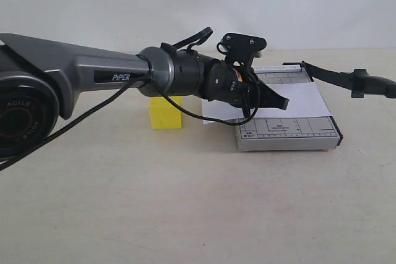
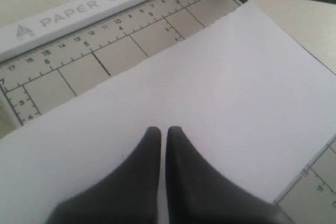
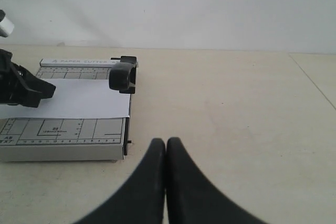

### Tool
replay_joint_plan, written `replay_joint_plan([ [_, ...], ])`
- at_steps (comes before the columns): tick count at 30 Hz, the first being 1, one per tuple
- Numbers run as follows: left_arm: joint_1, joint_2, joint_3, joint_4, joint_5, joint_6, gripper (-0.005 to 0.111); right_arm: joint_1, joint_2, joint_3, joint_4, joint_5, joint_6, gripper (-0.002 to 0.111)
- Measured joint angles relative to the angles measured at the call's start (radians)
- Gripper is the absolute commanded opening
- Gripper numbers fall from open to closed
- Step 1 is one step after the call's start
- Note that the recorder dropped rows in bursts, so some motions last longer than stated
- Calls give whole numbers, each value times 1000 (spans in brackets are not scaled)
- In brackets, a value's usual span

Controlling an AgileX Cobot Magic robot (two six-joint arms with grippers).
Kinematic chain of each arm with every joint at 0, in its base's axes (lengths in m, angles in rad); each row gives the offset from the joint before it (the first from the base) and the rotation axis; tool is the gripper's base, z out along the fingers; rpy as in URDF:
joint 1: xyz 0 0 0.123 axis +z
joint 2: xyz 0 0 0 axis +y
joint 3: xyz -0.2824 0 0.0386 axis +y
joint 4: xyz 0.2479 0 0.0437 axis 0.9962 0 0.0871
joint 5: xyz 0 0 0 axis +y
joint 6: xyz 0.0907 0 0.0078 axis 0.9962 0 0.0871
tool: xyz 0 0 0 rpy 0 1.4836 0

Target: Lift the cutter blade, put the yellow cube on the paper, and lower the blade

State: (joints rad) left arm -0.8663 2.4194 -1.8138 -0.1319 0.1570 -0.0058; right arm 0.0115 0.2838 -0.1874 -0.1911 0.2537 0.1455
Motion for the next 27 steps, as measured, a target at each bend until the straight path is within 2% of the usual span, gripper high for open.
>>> replay_joint_plan([
  [4, 0, 12, -12, 0, -6, 6, 4, 0, 0, 0, 0, 0, 0, 0],
  [10, 0, 76, -107, 0, 7, 6, 4, 0, 0, 0, 0, 2, 4, 0],
  [27, -54, 86, -117, 0, -5, 18, 4, 0, 0, 0, 0, 2, 4, 0],
])
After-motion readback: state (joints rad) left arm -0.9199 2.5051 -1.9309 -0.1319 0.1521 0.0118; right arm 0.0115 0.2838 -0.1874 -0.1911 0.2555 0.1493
